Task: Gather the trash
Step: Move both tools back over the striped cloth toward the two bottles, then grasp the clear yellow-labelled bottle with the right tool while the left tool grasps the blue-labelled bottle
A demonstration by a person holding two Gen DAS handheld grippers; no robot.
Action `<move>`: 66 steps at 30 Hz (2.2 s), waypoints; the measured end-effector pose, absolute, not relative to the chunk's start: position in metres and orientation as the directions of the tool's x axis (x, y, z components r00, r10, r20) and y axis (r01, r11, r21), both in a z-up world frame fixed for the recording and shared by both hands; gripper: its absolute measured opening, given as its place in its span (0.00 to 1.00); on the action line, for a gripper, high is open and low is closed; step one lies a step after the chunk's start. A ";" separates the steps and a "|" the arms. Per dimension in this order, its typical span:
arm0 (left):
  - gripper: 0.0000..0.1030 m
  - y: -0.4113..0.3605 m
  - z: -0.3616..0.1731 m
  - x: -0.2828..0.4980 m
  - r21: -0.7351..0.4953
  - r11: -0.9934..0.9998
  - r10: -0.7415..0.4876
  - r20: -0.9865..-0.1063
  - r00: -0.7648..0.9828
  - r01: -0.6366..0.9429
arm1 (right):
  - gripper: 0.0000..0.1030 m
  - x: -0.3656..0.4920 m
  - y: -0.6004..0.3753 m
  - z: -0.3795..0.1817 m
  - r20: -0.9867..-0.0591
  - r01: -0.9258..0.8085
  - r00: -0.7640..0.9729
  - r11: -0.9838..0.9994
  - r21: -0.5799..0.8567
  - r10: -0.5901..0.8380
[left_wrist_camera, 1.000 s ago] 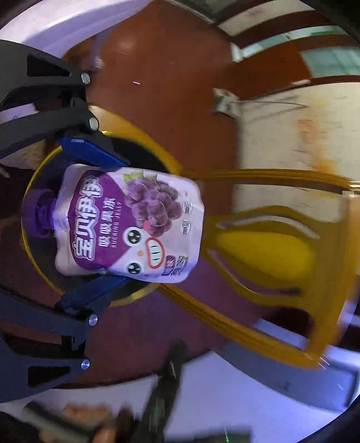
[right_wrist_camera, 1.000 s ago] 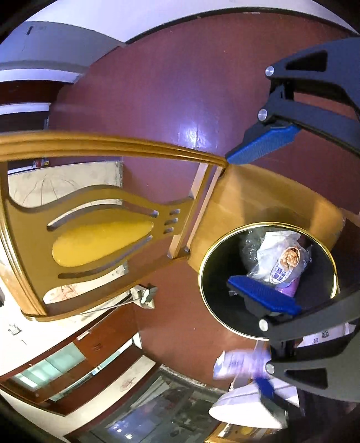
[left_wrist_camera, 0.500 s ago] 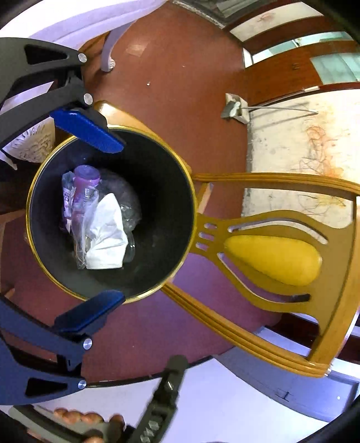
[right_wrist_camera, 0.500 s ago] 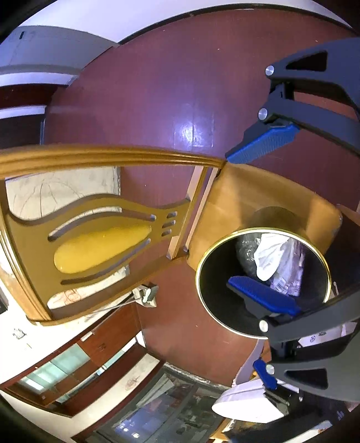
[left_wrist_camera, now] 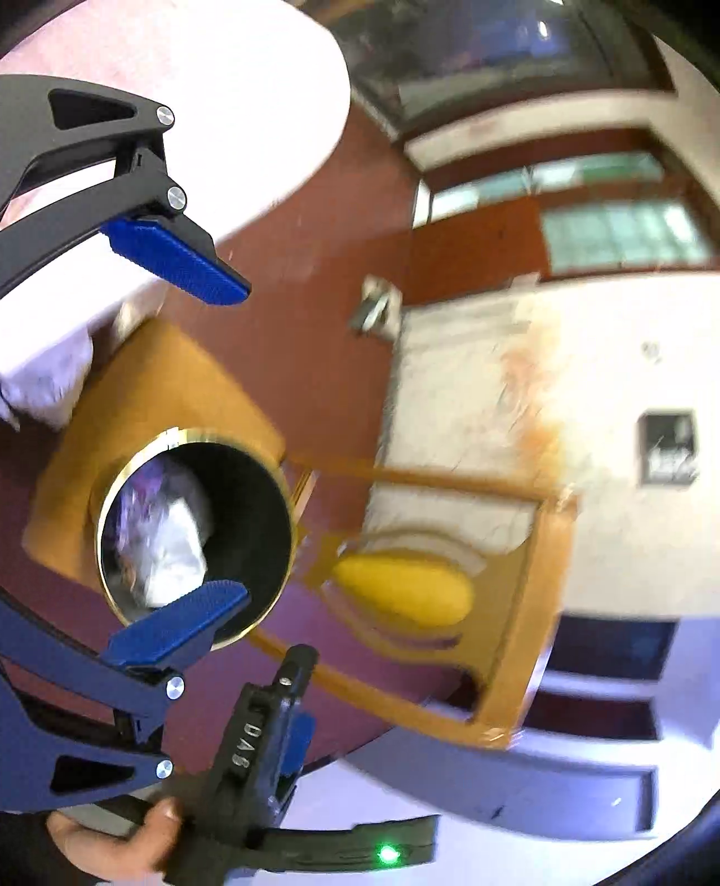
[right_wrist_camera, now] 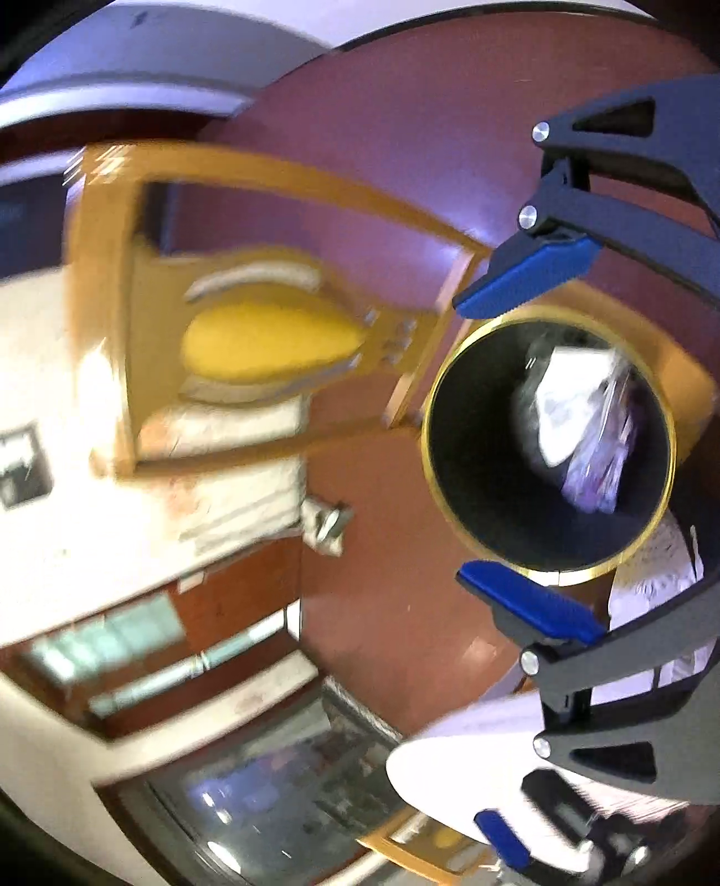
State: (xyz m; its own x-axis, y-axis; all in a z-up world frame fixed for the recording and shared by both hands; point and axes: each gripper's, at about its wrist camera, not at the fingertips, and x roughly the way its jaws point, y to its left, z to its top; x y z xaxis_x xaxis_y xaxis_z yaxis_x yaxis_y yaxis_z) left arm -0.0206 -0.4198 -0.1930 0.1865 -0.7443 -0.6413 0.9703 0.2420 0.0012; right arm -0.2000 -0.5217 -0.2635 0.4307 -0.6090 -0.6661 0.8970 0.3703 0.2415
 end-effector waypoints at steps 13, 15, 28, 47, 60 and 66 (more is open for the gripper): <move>0.94 -0.199 -0.100 0.070 0.097 0.703 -0.590 -0.474 0.653 0.705 | 0.88 -0.056 -0.414 -0.179 -0.494 0.566 0.780 0.770 0.295 -0.384; 0.94 -0.166 -0.089 0.074 0.120 0.766 -0.530 -0.438 0.726 0.632 | 0.88 -0.035 -0.396 -0.166 -0.466 0.500 0.820 0.813 0.298 -0.333; 0.94 -0.024 -0.069 0.087 0.040 0.957 -0.255 -0.353 0.900 0.286 | 0.93 0.056 -0.263 -0.103 -0.344 0.109 0.939 0.969 0.220 -0.028; 0.94 0.065 -0.128 0.134 -0.014 0.997 -0.071 -0.507 0.859 0.075 | 0.94 0.143 -0.168 -0.111 -0.536 -0.161 0.826 0.985 0.069 0.173; 0.94 0.086 -0.163 0.186 -0.015 1.000 -0.026 -0.615 0.788 0.022 | 0.88 0.308 -0.114 -0.237 -0.918 -0.327 0.362 0.944 0.038 0.162; 0.94 0.092 -0.178 0.204 -0.011 1.000 -0.012 -0.653 0.757 0.007 | 0.65 0.337 -0.104 -0.265 -0.959 -0.369 0.215 0.925 0.094 0.183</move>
State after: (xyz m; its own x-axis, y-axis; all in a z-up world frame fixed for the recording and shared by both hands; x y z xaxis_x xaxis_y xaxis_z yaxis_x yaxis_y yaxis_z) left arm 0.2038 0.0921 -0.1782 0.7571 -0.0125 -0.6532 0.0066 0.9999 -0.0115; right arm 0.3366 -0.1039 -0.2648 0.2154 0.1830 -0.9592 -0.3686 0.9248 0.0937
